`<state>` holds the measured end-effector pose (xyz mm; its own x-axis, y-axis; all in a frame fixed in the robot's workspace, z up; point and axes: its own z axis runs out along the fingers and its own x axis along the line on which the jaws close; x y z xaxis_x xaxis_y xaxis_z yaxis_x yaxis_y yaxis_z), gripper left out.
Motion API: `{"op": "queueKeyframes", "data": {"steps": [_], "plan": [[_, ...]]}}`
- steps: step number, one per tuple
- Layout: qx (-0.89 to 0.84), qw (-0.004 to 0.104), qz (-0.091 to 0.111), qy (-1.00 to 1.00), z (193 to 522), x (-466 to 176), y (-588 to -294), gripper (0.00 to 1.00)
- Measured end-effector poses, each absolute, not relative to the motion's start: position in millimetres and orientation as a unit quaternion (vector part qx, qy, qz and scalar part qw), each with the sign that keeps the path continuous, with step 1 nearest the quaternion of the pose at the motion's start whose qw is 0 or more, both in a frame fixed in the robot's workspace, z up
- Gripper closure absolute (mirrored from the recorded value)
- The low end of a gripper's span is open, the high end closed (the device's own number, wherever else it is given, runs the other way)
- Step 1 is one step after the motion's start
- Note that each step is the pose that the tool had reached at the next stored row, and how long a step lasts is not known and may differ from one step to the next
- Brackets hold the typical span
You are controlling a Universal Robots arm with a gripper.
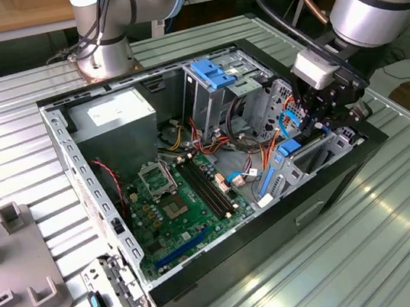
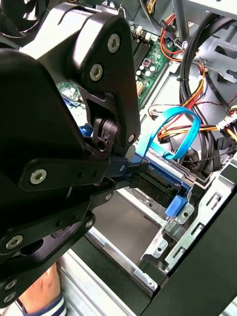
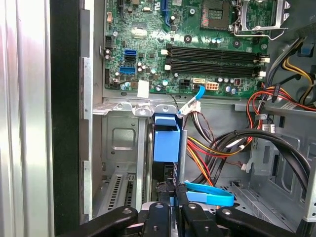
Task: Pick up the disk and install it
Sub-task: 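Insert the first disk wire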
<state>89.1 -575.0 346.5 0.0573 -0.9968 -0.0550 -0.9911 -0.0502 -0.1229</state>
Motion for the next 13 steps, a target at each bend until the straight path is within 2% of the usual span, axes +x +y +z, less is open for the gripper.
{"op": "queueKeyframes", "data": {"steps": [3,5,13], "plan": [[-0.724,0.066,-0.025,0.686,346.5,88.4,-575.0,0.84],[-0.724,0.074,-0.033,0.685,346.5,86.7,-575.0,0.84],[-0.724,0.074,-0.034,0.685,346.5,83.4,-575.0,0.84]]}}
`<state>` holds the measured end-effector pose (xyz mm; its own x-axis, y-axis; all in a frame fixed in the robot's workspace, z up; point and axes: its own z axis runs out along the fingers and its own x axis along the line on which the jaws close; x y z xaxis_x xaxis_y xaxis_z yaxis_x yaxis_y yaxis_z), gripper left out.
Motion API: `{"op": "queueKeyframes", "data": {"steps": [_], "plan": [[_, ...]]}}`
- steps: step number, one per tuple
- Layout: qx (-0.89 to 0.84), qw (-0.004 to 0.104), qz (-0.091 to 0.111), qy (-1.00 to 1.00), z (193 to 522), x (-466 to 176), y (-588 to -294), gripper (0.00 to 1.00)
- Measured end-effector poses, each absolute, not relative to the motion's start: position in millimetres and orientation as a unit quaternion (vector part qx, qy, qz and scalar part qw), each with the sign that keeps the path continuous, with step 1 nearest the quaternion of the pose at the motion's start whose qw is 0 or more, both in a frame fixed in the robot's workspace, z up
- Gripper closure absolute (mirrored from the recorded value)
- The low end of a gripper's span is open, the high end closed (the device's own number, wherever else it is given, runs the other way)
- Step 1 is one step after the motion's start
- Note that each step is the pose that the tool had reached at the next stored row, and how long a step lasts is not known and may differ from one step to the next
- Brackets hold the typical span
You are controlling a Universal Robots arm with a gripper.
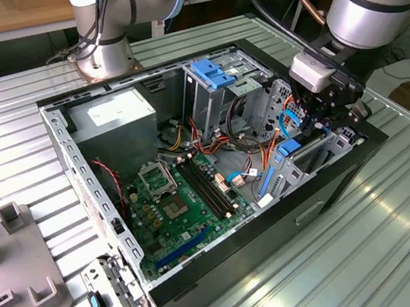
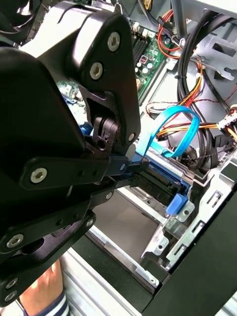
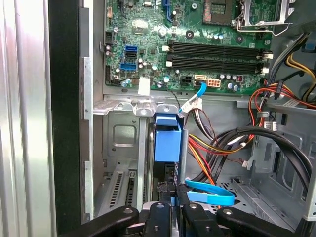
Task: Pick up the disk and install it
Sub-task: 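Insert the first disk wire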
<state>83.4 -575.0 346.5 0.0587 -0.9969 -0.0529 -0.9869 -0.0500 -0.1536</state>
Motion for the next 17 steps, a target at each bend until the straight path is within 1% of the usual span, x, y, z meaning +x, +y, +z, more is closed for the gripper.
{"op": "queueKeyframes", "data": {"steps": [10,17], "plan": [[-0.724,0.074,-0.033,0.685,342.5,82.9,-574.8,0.84],[-0.724,0.075,-0.033,0.685,346.4,83.0,-574.8,0.84]]}}
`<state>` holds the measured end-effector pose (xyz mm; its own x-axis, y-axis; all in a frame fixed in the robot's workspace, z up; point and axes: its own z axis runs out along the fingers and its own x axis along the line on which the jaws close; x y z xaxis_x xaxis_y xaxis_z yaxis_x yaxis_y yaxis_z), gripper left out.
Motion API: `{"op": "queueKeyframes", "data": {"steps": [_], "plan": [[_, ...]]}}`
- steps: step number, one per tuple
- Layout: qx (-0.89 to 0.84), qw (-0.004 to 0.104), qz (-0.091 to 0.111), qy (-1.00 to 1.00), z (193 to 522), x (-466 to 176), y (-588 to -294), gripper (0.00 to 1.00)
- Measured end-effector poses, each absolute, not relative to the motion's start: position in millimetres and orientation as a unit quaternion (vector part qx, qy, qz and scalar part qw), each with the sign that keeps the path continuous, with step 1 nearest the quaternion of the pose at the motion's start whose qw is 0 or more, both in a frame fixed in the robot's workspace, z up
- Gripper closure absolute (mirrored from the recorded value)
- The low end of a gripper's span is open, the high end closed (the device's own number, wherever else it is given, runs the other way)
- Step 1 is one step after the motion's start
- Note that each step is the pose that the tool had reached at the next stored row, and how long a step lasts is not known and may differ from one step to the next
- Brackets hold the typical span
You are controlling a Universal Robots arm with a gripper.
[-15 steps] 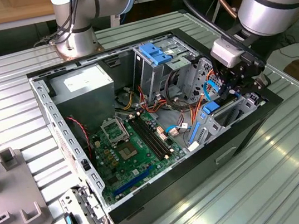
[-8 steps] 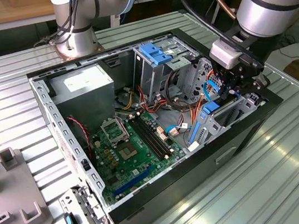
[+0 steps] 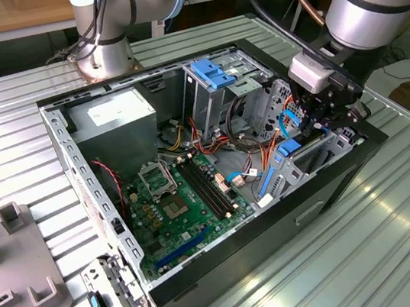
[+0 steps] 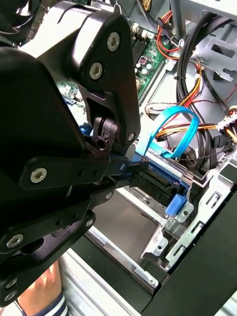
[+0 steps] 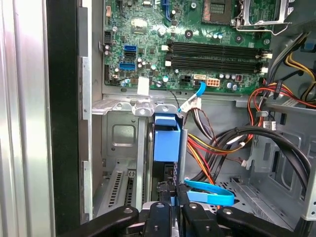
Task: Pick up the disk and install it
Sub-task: 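Insert the first disk wire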
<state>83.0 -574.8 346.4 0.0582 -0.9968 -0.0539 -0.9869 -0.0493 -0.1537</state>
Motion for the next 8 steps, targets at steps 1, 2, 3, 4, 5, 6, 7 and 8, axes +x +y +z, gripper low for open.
{"op": "queueKeyframes", "data": {"steps": [1,2,3,4,5,6,7,8], "plan": [[-0.724,0.074,-0.033,0.685,346.6,83.0,-574.7,0.84],[-0.724,0.074,-0.033,0.685,346.6,83.0,-574.8,0.84],[-0.724,0.074,-0.033,0.685,346.6,83.0,-574.7,0.84],[-0.724,0.075,-0.033,0.685,346.7,82.9,-574.7,0.84],[-0.723,0.075,-0.033,0.685,346.6,82.8,-574.7,0.84],[-0.723,0.076,-0.032,0.686,345.6,82.8,-574.8,0.84],[-0.723,0.078,-0.03,0.686,345.3,82.7,-574.7,0.84],[-0.723,0.079,-0.029,0.686,345.2,82.7,-574.7,0.84]]}}
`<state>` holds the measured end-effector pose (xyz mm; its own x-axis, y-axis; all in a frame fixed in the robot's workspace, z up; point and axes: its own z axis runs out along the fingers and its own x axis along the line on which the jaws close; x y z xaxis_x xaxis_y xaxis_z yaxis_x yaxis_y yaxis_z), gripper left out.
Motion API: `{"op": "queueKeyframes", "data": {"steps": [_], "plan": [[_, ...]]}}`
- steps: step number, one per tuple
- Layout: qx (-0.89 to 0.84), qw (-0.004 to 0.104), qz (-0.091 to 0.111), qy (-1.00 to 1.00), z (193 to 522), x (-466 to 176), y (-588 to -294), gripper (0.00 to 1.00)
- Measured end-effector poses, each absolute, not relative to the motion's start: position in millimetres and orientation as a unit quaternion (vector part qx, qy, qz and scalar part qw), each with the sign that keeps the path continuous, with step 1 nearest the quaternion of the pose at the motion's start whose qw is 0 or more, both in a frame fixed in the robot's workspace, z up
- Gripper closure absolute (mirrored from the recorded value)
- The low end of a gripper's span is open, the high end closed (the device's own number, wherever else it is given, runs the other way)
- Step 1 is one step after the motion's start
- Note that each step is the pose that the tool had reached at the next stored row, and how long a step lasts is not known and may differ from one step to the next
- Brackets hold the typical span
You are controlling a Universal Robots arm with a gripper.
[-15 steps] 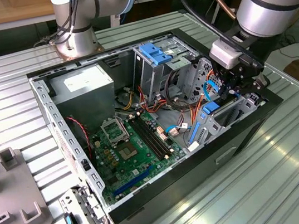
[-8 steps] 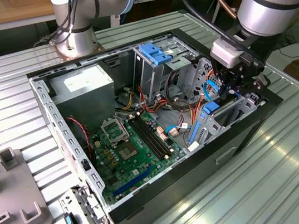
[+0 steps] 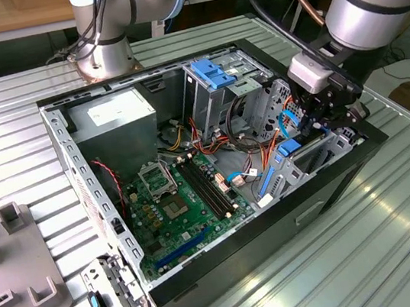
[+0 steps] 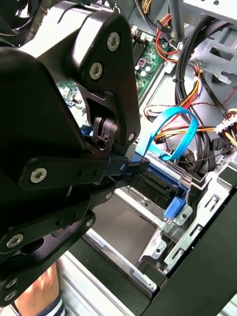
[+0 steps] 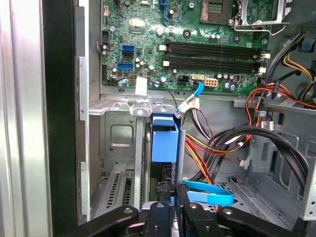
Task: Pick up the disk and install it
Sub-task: 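Insert the first disk wire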
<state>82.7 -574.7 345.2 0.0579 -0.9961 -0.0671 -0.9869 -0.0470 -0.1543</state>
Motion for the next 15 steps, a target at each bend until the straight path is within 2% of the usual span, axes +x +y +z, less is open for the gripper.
{"op": "queueKeyframes", "data": {"steps": [15], "plan": [[-0.721,0.08,-0.028,0.688,347.4,82.7,-578.9,0.84]]}}
